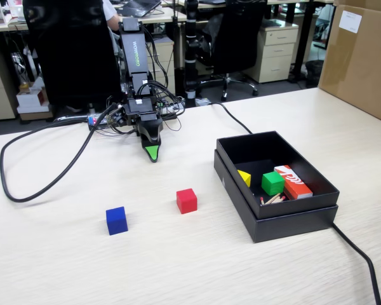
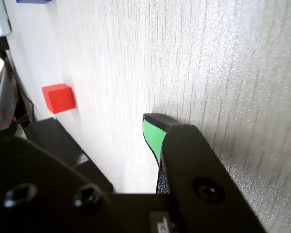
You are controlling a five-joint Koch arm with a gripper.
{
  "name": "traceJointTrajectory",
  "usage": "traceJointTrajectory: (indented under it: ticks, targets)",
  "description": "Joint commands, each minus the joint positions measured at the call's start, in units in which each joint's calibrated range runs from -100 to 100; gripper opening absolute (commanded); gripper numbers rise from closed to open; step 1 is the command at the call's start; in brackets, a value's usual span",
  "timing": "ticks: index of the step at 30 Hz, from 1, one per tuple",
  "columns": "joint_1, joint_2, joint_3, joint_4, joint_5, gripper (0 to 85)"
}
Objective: Put the red cube on top of the blue cube
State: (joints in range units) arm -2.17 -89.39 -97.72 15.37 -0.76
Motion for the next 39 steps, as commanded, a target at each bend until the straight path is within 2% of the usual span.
traceJointTrajectory:
  ticks: [1,32,39]
  targets:
    - [0.0,0.06,-0.29,-0.21,-0.1,48.3]
    - [-0.05,0.06,-0.29,-0.21,-0.15,48.8]
    - [1.71,-0.52,0.71,-1.59,-0.24,48.1]
